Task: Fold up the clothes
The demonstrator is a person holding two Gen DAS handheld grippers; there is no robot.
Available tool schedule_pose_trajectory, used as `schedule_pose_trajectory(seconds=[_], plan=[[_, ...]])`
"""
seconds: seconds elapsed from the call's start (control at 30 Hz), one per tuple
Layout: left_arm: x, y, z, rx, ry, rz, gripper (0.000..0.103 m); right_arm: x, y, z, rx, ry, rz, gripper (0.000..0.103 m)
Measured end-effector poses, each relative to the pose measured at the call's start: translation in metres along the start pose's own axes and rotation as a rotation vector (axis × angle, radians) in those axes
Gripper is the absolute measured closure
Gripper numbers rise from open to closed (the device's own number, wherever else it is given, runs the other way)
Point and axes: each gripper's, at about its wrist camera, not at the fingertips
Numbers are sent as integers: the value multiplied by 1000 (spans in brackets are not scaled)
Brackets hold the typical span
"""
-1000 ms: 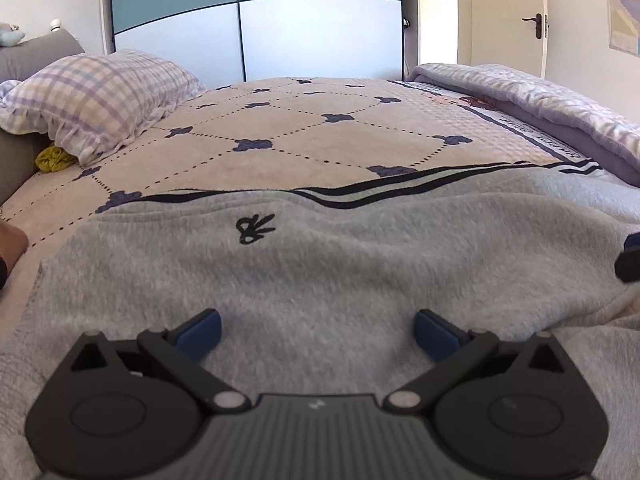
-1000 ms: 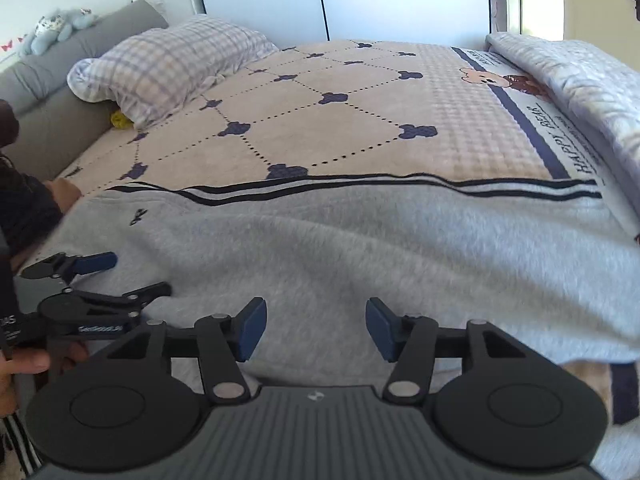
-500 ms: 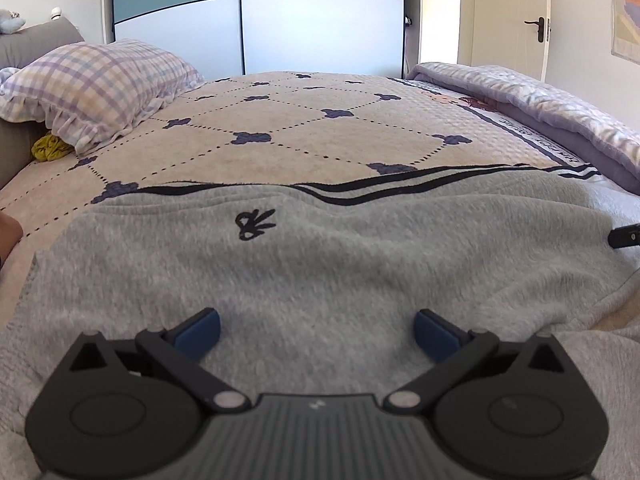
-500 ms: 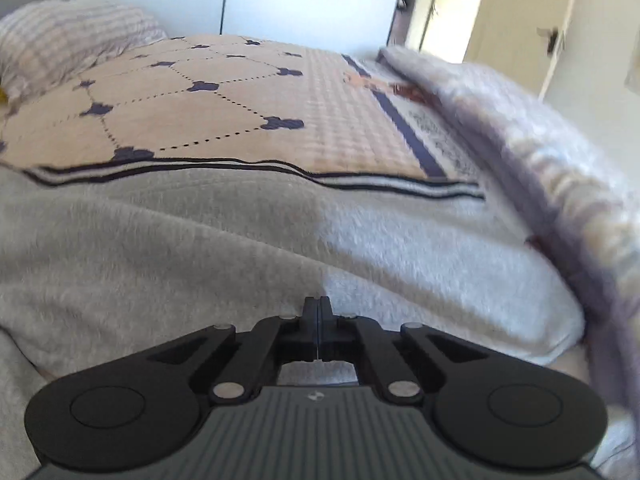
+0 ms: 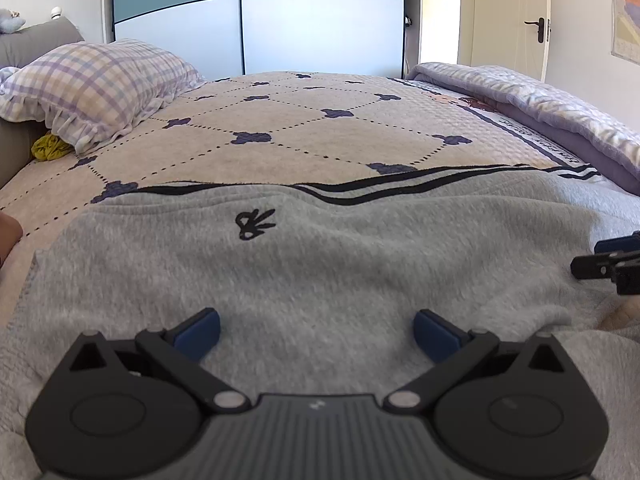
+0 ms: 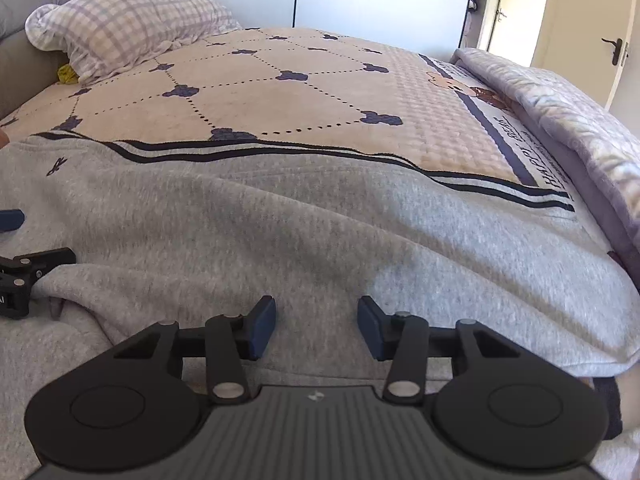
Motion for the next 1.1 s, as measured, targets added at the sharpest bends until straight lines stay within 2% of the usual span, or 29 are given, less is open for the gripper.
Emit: schedule_pose_trajectory(seconds=[0.1, 0.27, 0.47, 0.6, 0.67, 0.7, 0.73, 0.77, 0.8, 0.83, 0.93, 1.03, 1.07, 1.1], plan=[[0, 0, 0, 0, 0, 1, 0, 1, 4, -11, -4, 38, 49, 57], [0, 0, 0, 0, 0, 1, 0, -1, -1, -11, 16, 21, 24, 57], [0, 0, 0, -1, 0, 1, 0, 15, 15, -30, 64, 56, 125, 56], [0, 0, 0, -1, 0, 1, 0, 23, 5, -1, 158, -40, 56, 55], [0, 1, 0, 1, -1, 2, 0, 20, -2, 23, 176, -105, 14, 57], [0, 1, 0, 0, -1, 2, 0, 20, -5, 27, 171, -116, -15, 58], [0, 0, 0, 0, -1, 1, 0, 22, -8, 27, 160, -114, -49, 67], [0, 0, 0, -1, 0, 0, 0, 22, -8, 26, 120, -117, -91, 77], [0, 0, 0, -1, 0, 1, 0, 22, -7, 26, 64, -121, -139, 100], [0, 0, 0, -1, 0, 1, 0, 22, -5, 25, 7, -125, -187, 103], [0, 0, 0, -1, 0, 1, 0, 26, 36, 33, -116, -157, -154, 103], [0, 0, 0, -1, 0, 0, 0, 45, 25, 35, -44, -117, -197, 103], [0, 0, 0, -1, 0, 0, 0, 52, 19, 35, -12, -100, -216, 100], [0, 0, 0, -1, 0, 0, 0, 59, 13, 36, 21, -84, -235, 93]])
Point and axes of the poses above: each gripper's, at about its wrist camera, not at the fingertips, and z roughly the way its jaws point, y to its right, x to its top, and after that the axes turned 2 degrees about y, right-handed
